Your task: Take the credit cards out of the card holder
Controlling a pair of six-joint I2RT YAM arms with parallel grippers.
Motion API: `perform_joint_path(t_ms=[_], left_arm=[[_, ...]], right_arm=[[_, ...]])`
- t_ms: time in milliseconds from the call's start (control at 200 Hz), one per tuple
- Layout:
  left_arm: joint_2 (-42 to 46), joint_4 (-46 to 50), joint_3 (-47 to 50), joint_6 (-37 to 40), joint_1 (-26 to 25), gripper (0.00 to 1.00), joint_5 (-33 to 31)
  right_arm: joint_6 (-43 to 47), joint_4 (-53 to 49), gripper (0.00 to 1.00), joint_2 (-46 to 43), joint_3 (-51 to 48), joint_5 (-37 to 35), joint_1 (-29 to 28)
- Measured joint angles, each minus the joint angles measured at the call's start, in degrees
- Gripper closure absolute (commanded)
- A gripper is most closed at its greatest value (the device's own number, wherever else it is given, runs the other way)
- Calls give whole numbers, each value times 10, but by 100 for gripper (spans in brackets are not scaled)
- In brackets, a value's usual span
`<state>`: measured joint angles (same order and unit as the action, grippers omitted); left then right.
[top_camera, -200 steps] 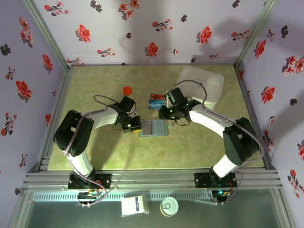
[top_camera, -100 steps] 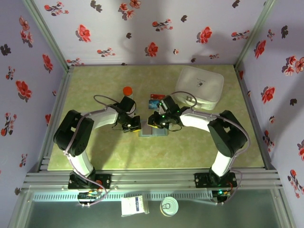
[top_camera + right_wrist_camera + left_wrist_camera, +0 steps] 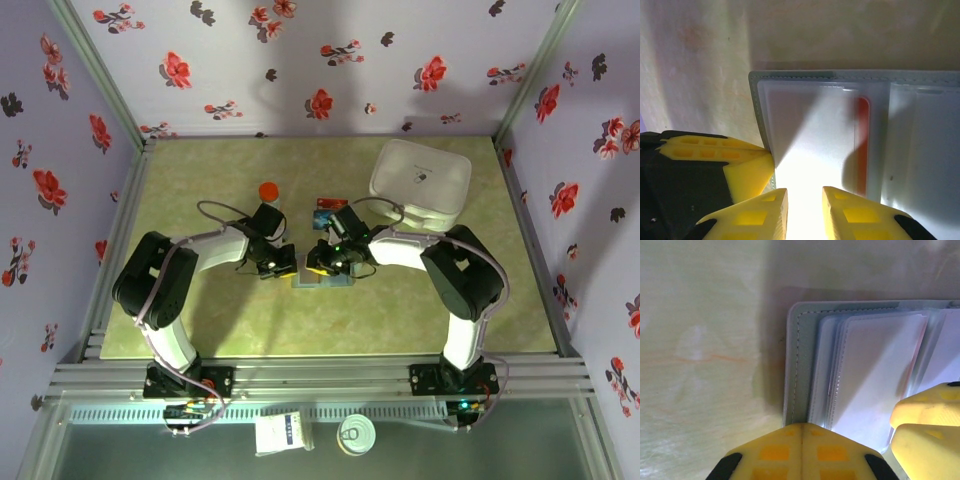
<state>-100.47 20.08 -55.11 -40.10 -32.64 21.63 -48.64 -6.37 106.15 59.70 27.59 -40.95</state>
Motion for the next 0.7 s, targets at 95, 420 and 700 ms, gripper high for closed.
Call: perform_joint_path(t_ms=[95,420,700], left_arm=[[0,-1,1,0,0,99,0],[0,-1,1,0,0,98,-2],[1,0,1,0,2,98,-2]], right_arm=[[10,-23,75,4,10,-13,0],[41,-72,76,2,18,-54,0],[47,-70,78,1,14,-53,3]])
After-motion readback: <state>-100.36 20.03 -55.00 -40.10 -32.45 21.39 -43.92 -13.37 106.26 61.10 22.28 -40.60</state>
